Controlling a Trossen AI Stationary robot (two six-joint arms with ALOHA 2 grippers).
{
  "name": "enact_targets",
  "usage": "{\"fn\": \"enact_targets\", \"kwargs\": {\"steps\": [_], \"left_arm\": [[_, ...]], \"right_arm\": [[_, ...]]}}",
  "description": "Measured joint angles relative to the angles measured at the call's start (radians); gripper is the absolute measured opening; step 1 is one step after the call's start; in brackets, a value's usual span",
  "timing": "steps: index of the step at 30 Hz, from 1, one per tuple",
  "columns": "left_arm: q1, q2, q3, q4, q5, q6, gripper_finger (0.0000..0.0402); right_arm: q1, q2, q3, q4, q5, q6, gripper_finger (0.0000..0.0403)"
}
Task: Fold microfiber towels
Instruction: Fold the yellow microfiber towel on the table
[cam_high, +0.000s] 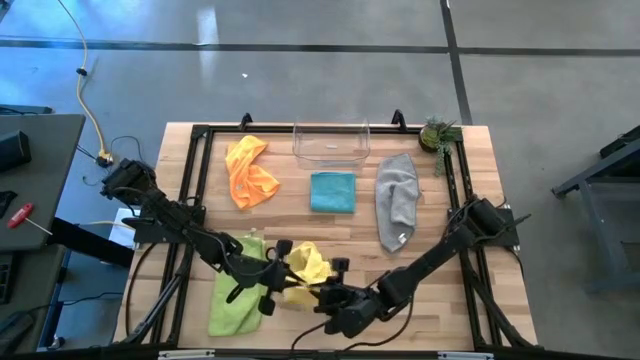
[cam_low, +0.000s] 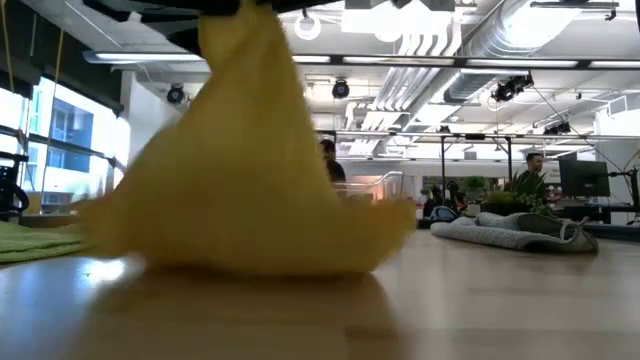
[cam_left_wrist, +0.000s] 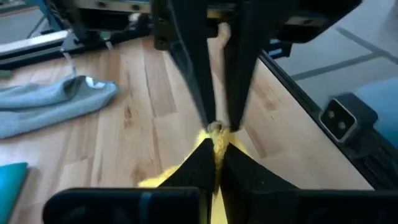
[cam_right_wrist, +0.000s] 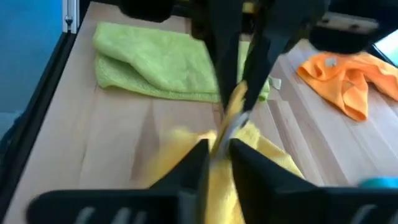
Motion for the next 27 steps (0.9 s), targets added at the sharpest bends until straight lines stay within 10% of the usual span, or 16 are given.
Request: {"fn": "enact_targets", "kwargs": {"steps": [10, 27], "left_arm": [[0.085, -0.124, 0.145, -0.268, -0.126, 0.004, 0.0001], [0.199, -0.147, 0.496, -0.711, -0.244, -0.116, 0.0000]], "right_arm": [[0.090, -0.076, -0.029, -0.300, 0.198, 0.392, 0.0179], [0.033, -0.064, -0.113, -0.124, 0.177, 0.410, 0.0186]]}}
